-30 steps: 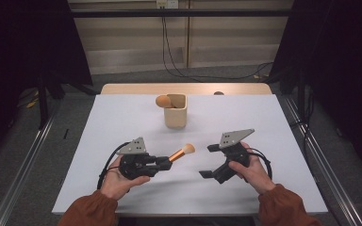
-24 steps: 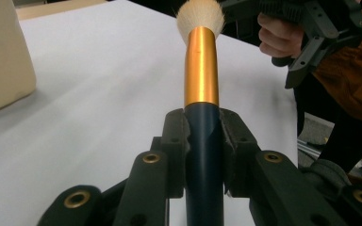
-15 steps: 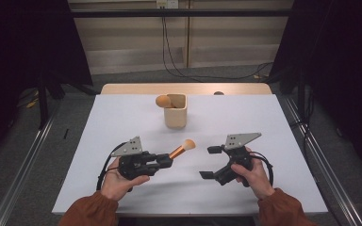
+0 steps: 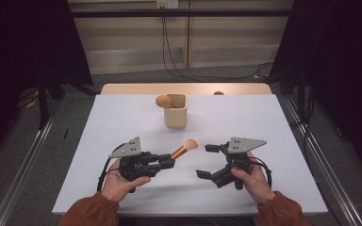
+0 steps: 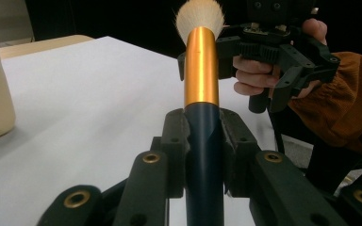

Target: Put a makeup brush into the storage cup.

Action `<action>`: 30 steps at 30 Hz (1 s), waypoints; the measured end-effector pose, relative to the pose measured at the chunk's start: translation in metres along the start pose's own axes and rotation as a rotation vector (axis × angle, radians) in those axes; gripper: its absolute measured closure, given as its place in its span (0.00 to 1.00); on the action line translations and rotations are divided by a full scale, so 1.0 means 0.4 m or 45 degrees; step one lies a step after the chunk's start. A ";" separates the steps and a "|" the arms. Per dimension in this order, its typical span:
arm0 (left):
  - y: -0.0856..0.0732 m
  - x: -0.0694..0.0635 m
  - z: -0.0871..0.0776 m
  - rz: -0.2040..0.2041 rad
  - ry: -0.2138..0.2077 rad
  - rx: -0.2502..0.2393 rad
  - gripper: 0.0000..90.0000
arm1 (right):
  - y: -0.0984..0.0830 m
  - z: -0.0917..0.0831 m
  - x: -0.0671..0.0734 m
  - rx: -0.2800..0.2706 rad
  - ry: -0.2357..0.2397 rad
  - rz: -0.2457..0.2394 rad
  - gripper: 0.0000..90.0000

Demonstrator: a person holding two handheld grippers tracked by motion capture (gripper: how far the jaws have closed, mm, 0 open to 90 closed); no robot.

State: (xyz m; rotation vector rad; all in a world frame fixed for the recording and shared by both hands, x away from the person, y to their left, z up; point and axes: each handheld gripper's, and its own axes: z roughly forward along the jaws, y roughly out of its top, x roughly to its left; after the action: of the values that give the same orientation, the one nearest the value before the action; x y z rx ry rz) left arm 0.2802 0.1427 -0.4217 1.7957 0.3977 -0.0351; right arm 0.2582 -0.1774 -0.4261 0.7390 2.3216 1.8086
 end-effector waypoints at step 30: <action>0.000 -0.013 0.020 0.012 -0.047 -0.035 0.83 | 0.023 0.063 0.010 -0.203 0.106 0.057 0.14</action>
State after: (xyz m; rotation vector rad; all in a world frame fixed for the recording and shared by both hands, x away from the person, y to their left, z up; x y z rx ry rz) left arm 0.2768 0.1339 -0.4224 1.7677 0.3618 -0.0555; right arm 0.2668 -0.1517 -0.4239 0.7110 2.1923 2.0521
